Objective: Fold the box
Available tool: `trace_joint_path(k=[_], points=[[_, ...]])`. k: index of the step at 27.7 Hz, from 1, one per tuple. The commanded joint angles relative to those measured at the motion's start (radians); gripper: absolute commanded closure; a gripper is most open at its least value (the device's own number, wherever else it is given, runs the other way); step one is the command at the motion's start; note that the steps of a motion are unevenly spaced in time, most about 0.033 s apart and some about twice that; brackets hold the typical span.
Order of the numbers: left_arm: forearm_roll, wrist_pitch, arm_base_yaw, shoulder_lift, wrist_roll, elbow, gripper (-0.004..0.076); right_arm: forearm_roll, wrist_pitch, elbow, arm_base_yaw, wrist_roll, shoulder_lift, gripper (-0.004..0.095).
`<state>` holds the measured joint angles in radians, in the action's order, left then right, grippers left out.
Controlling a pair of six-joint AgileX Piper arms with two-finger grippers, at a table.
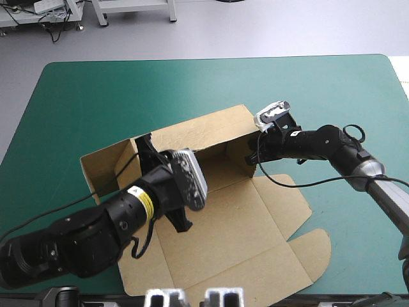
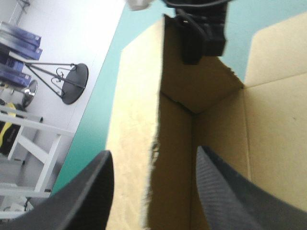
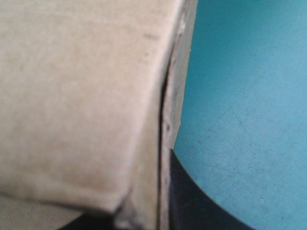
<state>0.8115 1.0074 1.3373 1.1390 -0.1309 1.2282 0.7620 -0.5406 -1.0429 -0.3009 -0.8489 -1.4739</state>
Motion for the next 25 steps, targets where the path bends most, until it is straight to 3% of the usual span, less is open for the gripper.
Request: trace_joint_path(k=[1, 8, 14, 18, 22, 23, 25], points=[[-0.042, -0.025, -0.137, 0.000, 0.064, 0.156, 0.0355, -0.052, -0.012, -0.022, 0.008, 0.041, 0.031, 0.0932], [-0.257, -0.084, -0.613, 0.006, 0.173, 0.283, 0.0416, -0.118, -0.022, -0.022, 0.008, 0.091, 0.033, 0.0932], [-0.701, -0.027, -1.118, 0.041, 0.426, 0.281, 0.0416, -0.186, -0.059, -0.051, 0.008, 0.112, 0.033, 0.0932], [-0.917, -0.028, -1.377, 0.060, 0.478, 0.281, 0.0416, -0.275, -0.125, -0.112, 0.008, 0.163, 0.046, 0.0932], [-0.980, 0.009, -1.513, 0.065, 0.478, 0.281, 0.0416, -0.399, -0.290, -0.223, 0.008, 0.231, 0.074, 0.0933], [-0.981, 0.033, -1.542, 0.067, 0.478, 0.281, 0.0416, -0.470, -0.436, -0.293, 0.008, 0.256, 0.079, 0.0933], [-0.981, 0.035, -1.550, 0.069, 0.483, 0.281, 0.0416, -0.595, -0.617, -0.372, 0.010, 0.306, 0.068, 0.0933]])
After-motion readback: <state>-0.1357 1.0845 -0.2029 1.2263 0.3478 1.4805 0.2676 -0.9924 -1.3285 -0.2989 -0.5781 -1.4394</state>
